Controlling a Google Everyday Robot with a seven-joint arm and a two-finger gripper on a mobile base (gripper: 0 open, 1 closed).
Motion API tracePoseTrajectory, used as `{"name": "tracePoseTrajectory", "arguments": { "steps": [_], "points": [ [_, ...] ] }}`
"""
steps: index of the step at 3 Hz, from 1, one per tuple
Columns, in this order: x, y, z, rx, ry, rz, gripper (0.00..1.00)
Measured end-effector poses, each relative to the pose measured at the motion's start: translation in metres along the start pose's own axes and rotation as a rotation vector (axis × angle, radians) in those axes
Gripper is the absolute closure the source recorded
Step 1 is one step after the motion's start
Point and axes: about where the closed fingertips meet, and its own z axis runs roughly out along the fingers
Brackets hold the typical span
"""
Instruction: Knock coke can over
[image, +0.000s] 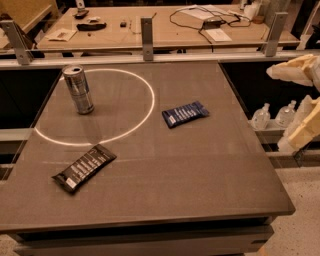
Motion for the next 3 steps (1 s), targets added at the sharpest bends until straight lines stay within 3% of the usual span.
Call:
{"name": "tracePoseTrajectory", "arguments": {
  "steps": [1,2,3],
  "points": [
    [-0.012,0.003,0.007,-0.062,-0.184,-0.073,0.00],
    [-0.012,0.004,0.019,-0.083,-0.287,-0.088,0.00],
    [0.008,-0.002,0.042,-0.086,-0.334,-0.055,0.00]
  ]
}}
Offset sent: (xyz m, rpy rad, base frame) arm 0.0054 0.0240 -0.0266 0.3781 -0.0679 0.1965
